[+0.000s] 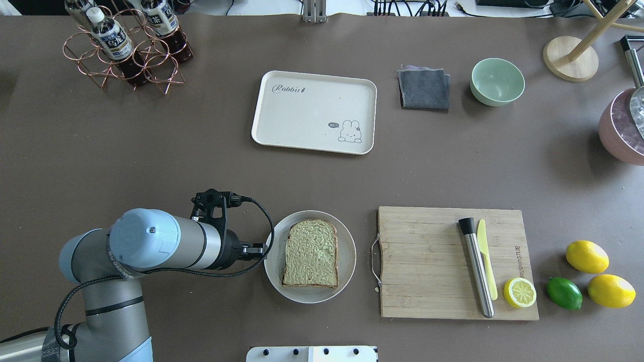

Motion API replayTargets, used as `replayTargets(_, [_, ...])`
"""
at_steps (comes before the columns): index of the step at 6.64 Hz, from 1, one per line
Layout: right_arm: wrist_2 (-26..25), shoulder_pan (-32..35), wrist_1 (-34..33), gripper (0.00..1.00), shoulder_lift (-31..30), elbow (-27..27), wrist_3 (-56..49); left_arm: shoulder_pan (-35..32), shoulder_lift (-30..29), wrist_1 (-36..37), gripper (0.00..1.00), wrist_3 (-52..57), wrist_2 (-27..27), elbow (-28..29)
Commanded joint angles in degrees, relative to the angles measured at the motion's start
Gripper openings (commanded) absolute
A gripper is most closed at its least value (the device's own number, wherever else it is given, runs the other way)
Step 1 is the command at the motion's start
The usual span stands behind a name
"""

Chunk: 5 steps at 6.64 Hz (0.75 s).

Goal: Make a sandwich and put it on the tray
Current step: 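Move the left gripper to the white plate's rim nearest the robot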

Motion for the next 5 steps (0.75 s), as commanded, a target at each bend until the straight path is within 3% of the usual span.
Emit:
replayTargets(1, [-0.1, 0.0, 0.1, 1.0, 0.1, -0.2, 0.1, 0.3, -0.7, -0.1, 0.45, -0.2, 0.0, 1.1])
replayTargets(4, [-0.1, 0.0, 0.2, 1.0, 0.1, -0.4, 0.1, 0.3, -3.0, -0.1, 0.39, -0.2, 0.0, 3.3])
replayTargets(5, [-0.1, 0.0, 0.2, 1.0, 0.1, -0.5, 0.1, 0.3, -3.1, -0.1, 0.26, -0.2, 0.0, 3.7])
